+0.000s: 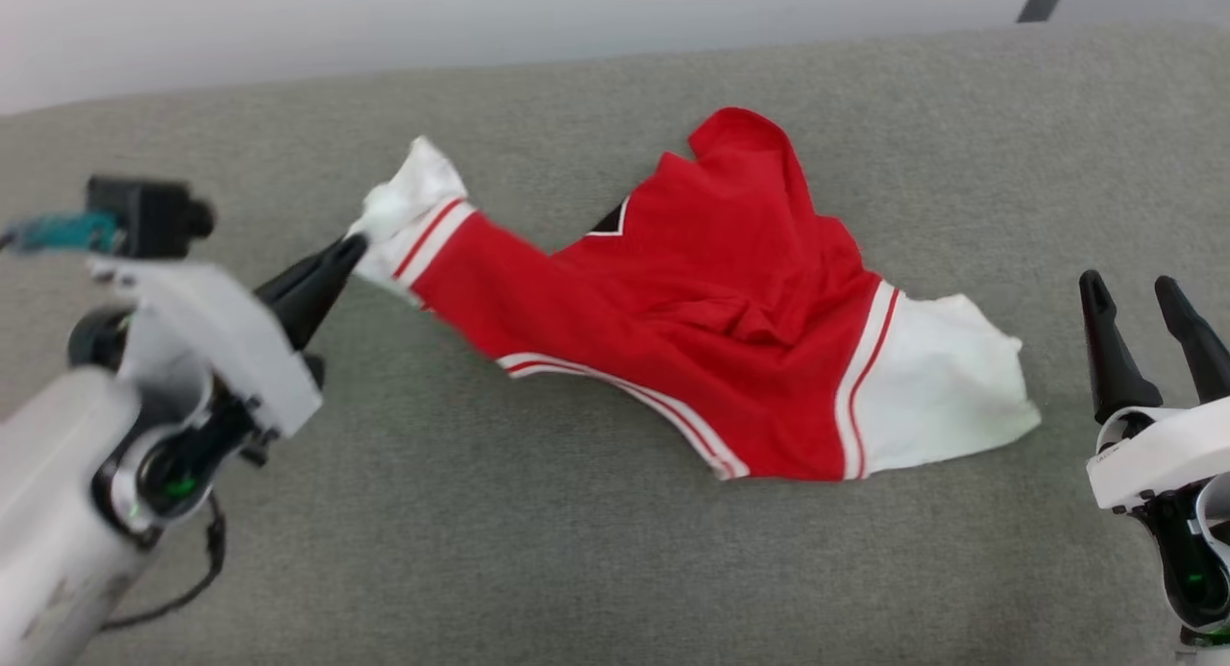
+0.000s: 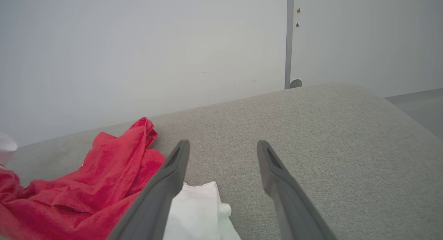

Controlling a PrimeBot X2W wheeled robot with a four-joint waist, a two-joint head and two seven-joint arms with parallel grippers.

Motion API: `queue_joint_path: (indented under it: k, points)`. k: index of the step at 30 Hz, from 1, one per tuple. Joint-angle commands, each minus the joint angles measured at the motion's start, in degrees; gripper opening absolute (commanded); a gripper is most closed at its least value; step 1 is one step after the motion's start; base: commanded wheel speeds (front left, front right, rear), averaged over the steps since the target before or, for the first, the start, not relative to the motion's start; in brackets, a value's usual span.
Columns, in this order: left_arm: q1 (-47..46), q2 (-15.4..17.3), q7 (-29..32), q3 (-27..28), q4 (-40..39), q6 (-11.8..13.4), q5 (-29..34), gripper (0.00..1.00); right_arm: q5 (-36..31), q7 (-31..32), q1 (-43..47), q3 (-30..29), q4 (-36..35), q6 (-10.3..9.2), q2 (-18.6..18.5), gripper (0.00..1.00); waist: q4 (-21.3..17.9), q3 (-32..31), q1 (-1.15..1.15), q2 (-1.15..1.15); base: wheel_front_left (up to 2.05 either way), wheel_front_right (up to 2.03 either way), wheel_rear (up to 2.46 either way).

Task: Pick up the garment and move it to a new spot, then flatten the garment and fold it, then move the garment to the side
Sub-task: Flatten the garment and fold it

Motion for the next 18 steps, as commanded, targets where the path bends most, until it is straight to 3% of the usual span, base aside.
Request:
queue_joint_path:
  k: [1, 8, 18]
  points:
    - [3.77, 1.53, -2.45, 1.34, -0.95, 1.48, -1.5, 0.0, -0.3, 0.37, 0.58, -0.1, -0.44, -0.02, -0.38, 1.0, 1.62, -1.15, 0.0, 0.0, 0.0, 0.0, 0.0]
    - [14.36, 3.57, -8.81, 3.21, -0.92, 3.9, -5.74, 0.0, -0.68, 1.32, 1.0, -0.12, -0.97, -0.02, -0.15, 1.0, 3.05, -1.96, 0.0, 0.0, 0.0, 0.0, 0.0]
    - [21.96, 1.05, -14.04, 4.31, 7.28, 1.98, -9.8, 0.0, -0.97, 2.19, 1.84, 0.12, -1.4, -0.02, 0.08, 1.0, 3.4, -3.05, 0.0, 0.0, 0.0, 0.0, 0.0]
